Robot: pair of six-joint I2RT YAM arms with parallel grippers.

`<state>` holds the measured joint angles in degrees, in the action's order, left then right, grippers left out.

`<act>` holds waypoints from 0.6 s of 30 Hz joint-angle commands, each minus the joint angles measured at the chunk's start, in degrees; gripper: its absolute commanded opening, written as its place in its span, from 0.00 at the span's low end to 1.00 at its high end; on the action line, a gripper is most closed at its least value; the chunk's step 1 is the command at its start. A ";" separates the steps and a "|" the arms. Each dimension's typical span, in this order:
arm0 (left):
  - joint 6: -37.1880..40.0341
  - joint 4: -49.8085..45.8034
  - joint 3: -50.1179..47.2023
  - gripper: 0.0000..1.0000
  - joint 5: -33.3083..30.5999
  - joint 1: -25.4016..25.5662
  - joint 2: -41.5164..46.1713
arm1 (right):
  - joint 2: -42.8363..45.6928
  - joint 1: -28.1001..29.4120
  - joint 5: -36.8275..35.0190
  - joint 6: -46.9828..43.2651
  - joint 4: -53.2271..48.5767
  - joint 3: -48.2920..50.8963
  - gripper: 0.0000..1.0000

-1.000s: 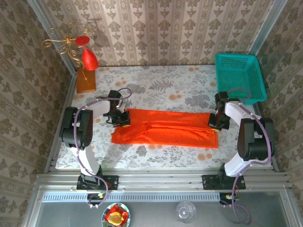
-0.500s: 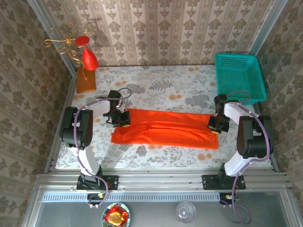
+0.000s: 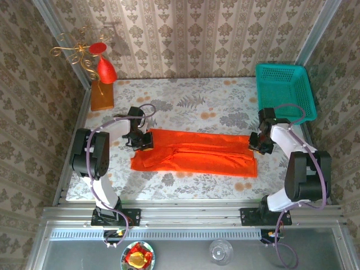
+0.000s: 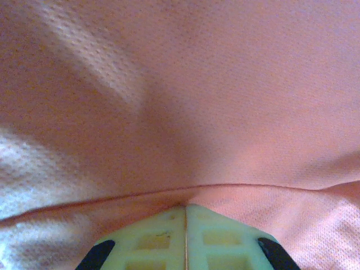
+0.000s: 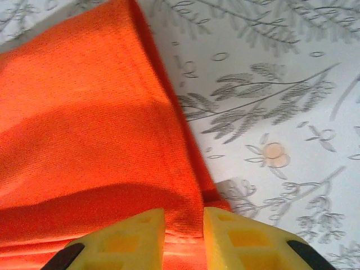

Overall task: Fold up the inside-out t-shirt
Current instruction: Smooth out the T-shirt at the center of the table.

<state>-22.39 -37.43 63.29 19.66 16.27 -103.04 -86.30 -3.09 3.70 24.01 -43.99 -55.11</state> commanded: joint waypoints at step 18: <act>1.20 3.32 -10.23 0.09 -0.97 -3.57 1.95 | -17.01 -3.66 5.26 -0.06 7.16 -5.85 0.25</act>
<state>-22.26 -32.16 56.16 23.51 14.22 -99.98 -101.32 -5.98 13.30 24.21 -34.92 -59.77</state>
